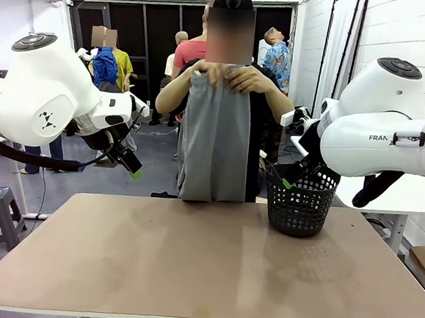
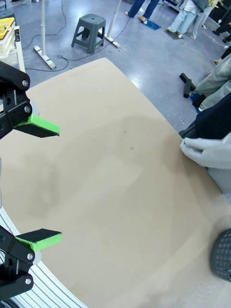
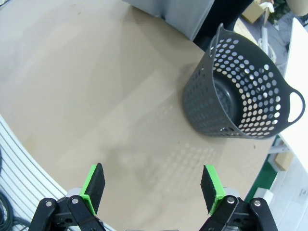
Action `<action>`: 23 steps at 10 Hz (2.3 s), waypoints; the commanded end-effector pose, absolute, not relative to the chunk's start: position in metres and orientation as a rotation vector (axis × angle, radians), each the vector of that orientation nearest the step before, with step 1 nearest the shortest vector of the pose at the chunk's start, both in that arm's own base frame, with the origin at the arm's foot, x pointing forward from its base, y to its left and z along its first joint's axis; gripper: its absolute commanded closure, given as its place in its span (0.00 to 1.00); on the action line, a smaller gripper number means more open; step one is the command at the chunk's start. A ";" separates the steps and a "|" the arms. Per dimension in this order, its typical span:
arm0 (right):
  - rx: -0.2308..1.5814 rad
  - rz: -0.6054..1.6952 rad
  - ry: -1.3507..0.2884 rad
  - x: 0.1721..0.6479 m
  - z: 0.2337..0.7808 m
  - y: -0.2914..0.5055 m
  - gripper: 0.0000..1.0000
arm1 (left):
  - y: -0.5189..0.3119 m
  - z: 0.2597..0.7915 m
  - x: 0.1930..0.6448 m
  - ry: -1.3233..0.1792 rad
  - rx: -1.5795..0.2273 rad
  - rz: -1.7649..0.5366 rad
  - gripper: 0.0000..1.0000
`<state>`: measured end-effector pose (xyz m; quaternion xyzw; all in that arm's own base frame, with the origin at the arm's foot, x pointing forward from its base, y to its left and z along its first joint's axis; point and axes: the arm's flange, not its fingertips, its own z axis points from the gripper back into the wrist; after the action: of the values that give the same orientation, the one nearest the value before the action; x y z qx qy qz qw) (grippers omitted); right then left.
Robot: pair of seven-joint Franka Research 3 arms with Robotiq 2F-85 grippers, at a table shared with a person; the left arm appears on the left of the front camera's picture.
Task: Fold the training pants.
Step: Grab both ends of the Training pants handed by a person.
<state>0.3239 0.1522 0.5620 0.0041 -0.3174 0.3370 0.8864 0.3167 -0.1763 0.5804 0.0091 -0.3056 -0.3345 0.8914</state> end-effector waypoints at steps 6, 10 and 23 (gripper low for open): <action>0.008 0.702 -0.657 0.324 0.562 0.152 0.00 | -0.176 0.580 0.317 -0.631 0.011 -0.701 0.00; 0.008 0.702 -0.657 0.324 0.562 0.152 0.00 | -0.176 0.580 0.317 -0.631 0.011 -0.701 0.00; 0.008 0.702 -0.657 0.324 0.562 0.152 0.00 | -0.176 0.580 0.317 -0.631 0.011 -0.701 0.00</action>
<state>0.3239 0.1522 0.5620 0.0041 -0.3174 0.3370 0.8864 0.3167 -0.1763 0.5804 0.0091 -0.3056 -0.3345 0.8914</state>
